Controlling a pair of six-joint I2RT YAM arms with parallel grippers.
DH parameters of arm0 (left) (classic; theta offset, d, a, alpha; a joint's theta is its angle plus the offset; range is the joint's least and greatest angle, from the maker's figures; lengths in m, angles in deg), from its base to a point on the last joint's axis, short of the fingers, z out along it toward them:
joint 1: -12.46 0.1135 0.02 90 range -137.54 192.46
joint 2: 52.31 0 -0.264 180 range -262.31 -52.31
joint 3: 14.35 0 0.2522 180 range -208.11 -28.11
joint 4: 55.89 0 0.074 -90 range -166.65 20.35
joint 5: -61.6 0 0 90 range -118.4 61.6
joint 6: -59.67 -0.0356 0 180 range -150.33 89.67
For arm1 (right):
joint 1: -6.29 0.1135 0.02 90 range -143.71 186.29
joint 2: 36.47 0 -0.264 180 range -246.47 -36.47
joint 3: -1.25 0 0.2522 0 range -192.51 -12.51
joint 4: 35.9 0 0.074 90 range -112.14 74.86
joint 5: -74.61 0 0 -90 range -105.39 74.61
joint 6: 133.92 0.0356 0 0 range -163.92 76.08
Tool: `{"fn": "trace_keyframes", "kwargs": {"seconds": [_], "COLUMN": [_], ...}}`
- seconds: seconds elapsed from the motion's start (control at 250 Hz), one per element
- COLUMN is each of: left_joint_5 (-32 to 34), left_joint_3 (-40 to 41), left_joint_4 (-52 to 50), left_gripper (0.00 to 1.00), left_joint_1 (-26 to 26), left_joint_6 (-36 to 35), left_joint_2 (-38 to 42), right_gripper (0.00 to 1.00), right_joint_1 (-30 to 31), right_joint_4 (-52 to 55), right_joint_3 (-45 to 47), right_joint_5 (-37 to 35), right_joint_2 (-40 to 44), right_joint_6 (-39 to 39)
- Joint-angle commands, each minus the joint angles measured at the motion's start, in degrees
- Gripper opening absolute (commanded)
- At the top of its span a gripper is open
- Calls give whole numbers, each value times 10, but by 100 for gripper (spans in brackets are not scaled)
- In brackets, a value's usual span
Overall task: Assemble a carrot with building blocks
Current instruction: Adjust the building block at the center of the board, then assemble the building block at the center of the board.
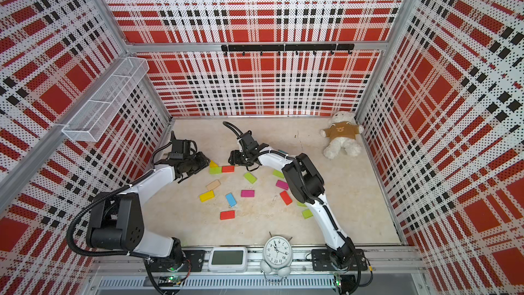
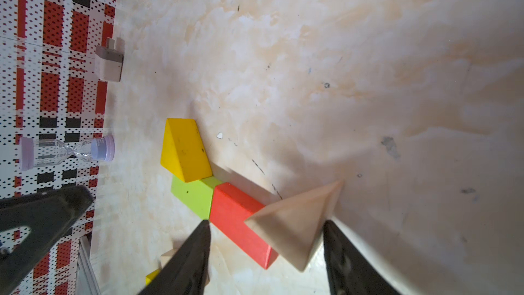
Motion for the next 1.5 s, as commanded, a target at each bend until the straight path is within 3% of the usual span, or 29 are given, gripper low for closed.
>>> {"fn": "trace_keyframes", "kwargs": {"seconds": [0.0, 0.088, 0.296, 0.624, 1.016, 1.497], "left_joint_5": [19, 62, 149, 214, 207, 152], "left_joint_3": [-11, -18, -10, 28, 26, 11], "left_joint_4": [-34, -84, -175, -215, -175, -123], "left_gripper": [45, 63, 78, 79, 81, 71], "left_joint_1": [-10, -30, -95, -185, -186, -149], "left_joint_6": [-6, -5, 28, 104, 117, 94], "left_joint_2": [10, 23, 61, 55, -11, -77], "right_gripper": [65, 66, 68, 70, 70, 69], "right_joint_1": [0, -1, -4, -23, -43, -46], "right_joint_4": [-29, -33, -62, -114, -137, -136], "right_joint_3": [5, 16, 93, 267, 298, 277], "right_joint_5": [-6, -13, -21, -5, 14, 19], "right_joint_2": [26, 55, 145, 270, 279, 246], "right_joint_6": [-7, -17, -28, -22, -12, 5]}}
